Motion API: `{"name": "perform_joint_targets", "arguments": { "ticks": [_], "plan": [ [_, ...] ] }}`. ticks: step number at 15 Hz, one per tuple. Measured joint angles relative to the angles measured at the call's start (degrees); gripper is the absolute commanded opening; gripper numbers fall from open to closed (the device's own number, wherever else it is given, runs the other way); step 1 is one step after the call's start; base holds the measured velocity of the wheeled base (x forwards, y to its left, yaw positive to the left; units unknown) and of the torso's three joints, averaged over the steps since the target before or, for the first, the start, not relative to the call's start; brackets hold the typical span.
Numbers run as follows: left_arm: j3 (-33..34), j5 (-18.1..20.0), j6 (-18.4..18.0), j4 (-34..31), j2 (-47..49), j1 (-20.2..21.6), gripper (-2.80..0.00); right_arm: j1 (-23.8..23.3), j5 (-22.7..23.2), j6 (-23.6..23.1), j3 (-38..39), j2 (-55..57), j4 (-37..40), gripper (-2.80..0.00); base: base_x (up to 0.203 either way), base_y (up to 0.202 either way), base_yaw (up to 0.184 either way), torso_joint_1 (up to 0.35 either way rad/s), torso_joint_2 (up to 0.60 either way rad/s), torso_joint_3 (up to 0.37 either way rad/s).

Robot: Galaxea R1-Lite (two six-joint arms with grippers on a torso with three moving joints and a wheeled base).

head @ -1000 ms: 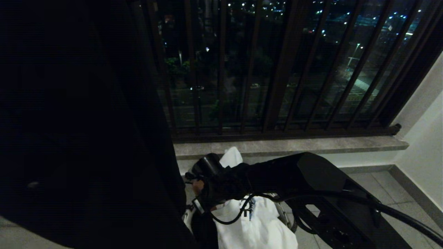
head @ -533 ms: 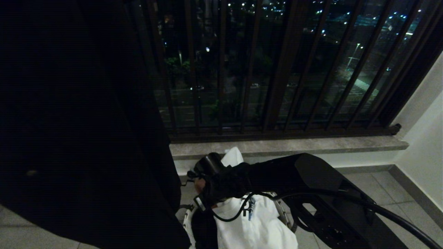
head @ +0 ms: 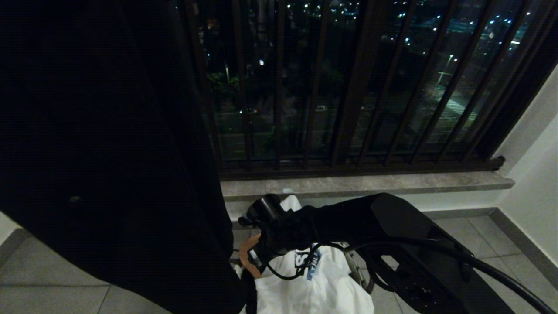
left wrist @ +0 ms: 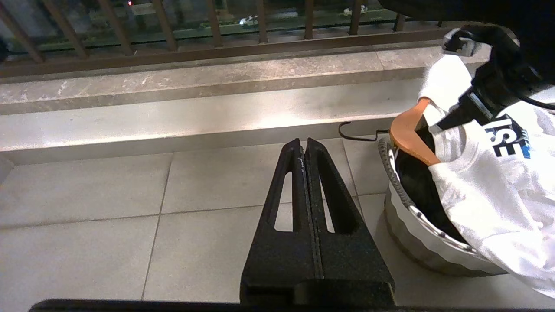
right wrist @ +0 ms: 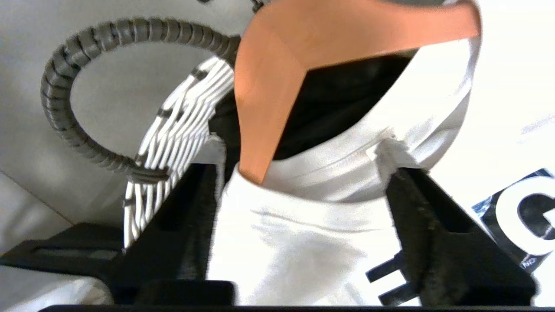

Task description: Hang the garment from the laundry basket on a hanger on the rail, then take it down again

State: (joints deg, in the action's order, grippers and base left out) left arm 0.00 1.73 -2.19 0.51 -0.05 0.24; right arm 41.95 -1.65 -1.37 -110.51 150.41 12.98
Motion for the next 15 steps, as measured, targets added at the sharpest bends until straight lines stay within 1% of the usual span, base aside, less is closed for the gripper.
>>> {"name": "perform_joint_targets", "arguments": {
  "ticks": [6, 7, 8, 11, 15],
  "plan": [
    [0.0, 0.0, 0.0, 0.0, 0.0, 0.0, -2.8, 0.9, -0.1, 0.6, 4.4, -3.4, -0.2, 0.0, 0.0, 0.0, 0.0, 0.0, 0.0, 0.0],
    [0.0, 0.0, 0.0, 0.0, 0.0, 0.0, -2.8, 1.2, -0.5, 0.9, 5.7, -4.4, -0.3, -2.48, 0.0, 0.0, 0.0, 0.0, 0.0, 0.0],
    [0.0, 0.0, 0.0, 0.0, 0.0, 0.0, -2.8, 1.5, -0.7, 1.4, 7.2, -5.5, -0.5, -2.8, 0.0, 0.0, 0.0, 0.0, 0.0, 0.0],
    [0.0, 0.0, 0.0, 0.0, 0.0, 0.0, -2.8, 2.8, -0.8, 3.1, 13.0, -9.7, -2.0, -2.8, 0.0, 0.0, 0.0, 0.0, 0.0, 0.0],
    [0.0, 0.0, 0.0, 0.0, 0.0, 0.0, -2.8, 4.2, -1.5, 4.8, 23.5, -17.6, -5.9, -2.8, 0.0, 0.0, 0.0, 0.0, 0.0, 0.0]
  ]
}}
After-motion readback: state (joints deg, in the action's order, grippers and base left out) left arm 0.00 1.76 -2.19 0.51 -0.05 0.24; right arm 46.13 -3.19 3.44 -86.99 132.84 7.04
